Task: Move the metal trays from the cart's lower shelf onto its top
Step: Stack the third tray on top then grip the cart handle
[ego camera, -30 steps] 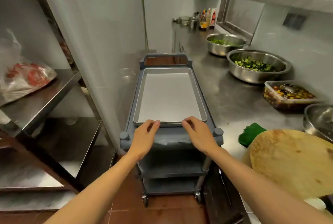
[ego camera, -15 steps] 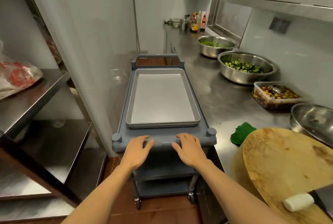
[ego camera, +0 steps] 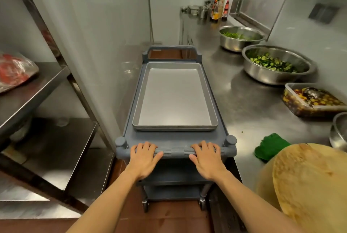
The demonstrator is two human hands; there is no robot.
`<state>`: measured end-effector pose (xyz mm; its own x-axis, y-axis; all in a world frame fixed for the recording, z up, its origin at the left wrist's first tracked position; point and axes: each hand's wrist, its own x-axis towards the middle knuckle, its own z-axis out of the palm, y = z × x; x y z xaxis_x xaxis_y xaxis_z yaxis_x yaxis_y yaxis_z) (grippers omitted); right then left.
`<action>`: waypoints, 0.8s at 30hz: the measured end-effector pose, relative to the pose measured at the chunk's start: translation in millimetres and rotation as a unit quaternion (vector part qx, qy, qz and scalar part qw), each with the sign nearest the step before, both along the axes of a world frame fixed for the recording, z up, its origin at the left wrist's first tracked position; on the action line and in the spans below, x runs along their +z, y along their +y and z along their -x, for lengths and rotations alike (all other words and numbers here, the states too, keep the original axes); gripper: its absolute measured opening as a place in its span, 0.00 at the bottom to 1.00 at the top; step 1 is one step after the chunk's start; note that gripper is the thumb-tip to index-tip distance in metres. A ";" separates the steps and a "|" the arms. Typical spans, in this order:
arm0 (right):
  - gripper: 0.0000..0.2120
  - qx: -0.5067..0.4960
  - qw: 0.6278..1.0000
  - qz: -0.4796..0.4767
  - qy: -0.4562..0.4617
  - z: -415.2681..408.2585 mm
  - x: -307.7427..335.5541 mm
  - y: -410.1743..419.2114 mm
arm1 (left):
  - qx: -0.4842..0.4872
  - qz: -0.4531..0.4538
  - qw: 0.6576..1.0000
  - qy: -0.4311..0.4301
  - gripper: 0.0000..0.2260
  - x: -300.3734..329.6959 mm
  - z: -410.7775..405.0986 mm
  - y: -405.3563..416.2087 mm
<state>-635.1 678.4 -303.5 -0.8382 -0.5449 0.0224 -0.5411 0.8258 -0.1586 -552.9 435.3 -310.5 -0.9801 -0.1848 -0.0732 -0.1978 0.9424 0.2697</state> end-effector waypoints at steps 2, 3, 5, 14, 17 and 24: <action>0.19 0.004 1.000 0.000 -0.007 13.2 0.4 -6.5 | 0.008 0.001 1.000 -0.023 0.26 1.3 14.8 -5.4; 0.19 0.004 1.000 0.001 -0.008 20.3 0.2 -9.5 | 0.010 0.004 1.000 -0.028 0.27 1.9 22.6 -8.1; 0.20 0.002 1.000 0.006 -0.005 36.4 -1.7 -15.3 | 0.011 0.020 0.999 -0.030 0.28 1.4 38.2 -13.4; 0.19 -0.001 1.000 0.008 0.003 137.8 -4.6 -42.8 | 0.011 0.039 0.999 -0.009 0.30 -4.1 137.2 -39.0; 0.19 0.001 1.000 0.007 0.007 180.9 -4.9 -58.3 | 0.012 0.041 0.999 -0.005 0.29 -5.7 180.0 -54.9; 0.18 -0.007 1.000 0.004 -0.006 290.9 -1.5 -103.3 | 0.004 0.038 0.999 -0.007 0.26 -5.8 290.7 -100.5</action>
